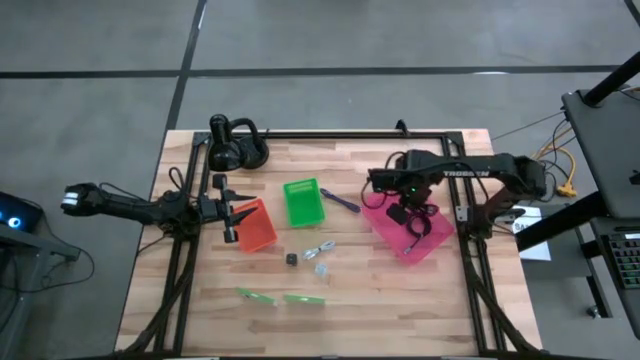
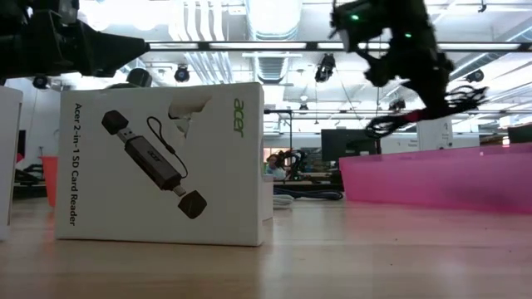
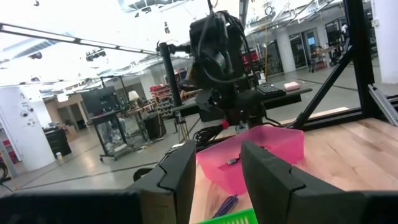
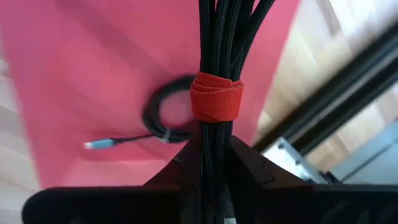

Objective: Pick and place items into bin
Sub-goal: Put the black charger cable into the pink bin

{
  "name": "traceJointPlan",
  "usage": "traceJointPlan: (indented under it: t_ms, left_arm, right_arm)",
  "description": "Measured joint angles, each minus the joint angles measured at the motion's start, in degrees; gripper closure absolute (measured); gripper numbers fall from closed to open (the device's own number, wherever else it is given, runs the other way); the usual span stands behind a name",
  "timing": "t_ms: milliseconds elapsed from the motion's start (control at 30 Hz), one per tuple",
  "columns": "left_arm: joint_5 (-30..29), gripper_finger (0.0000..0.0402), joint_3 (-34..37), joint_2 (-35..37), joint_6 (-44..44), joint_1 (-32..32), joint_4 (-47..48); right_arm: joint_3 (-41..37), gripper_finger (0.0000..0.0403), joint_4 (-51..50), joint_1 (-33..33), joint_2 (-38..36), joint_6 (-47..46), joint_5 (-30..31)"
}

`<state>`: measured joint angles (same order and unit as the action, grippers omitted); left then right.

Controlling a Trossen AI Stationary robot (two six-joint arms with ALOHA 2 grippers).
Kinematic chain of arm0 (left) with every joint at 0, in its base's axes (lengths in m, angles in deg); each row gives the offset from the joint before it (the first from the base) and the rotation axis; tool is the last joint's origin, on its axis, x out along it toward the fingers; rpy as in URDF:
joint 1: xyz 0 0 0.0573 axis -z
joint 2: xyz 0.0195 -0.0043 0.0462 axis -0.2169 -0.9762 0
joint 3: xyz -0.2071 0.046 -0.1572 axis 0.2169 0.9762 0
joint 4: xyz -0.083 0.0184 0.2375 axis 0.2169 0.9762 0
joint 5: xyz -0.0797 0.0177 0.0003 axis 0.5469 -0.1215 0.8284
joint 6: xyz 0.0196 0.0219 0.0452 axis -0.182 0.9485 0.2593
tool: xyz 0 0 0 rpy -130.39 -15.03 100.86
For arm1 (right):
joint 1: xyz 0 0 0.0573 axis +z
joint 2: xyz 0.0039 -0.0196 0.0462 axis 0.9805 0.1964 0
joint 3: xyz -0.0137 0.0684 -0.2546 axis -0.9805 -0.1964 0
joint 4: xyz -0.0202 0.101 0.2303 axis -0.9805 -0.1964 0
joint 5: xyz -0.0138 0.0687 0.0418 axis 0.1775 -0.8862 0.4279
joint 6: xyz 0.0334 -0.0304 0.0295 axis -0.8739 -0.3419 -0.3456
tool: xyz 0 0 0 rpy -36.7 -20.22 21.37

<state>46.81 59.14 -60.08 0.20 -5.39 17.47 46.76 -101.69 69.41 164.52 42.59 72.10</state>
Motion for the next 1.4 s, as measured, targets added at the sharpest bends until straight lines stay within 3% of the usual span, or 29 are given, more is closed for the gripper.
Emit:
traceJointPlan:
  t_ms: [467,700,1400]
  left_arm:
    - [0.0,0.0288,0.0,0.0,0.0,0.0,0.0]
    - [0.0,0.0288,0.0,0.0,0.0,0.0,0.0]
    - [0.0,0.0288,0.0,0.0,0.0,0.0,0.0]
  right_arm:
    - [-17.7,0.0364,14.4,3.0,-11.8,-8.6,-2.1]
    - [-21.3,0.0362,20.0,3.0,-11.0,-8.7,-2.1]
    - [-26.4,0.036,22.2,3.0,-8.5,-8.5,1.7]
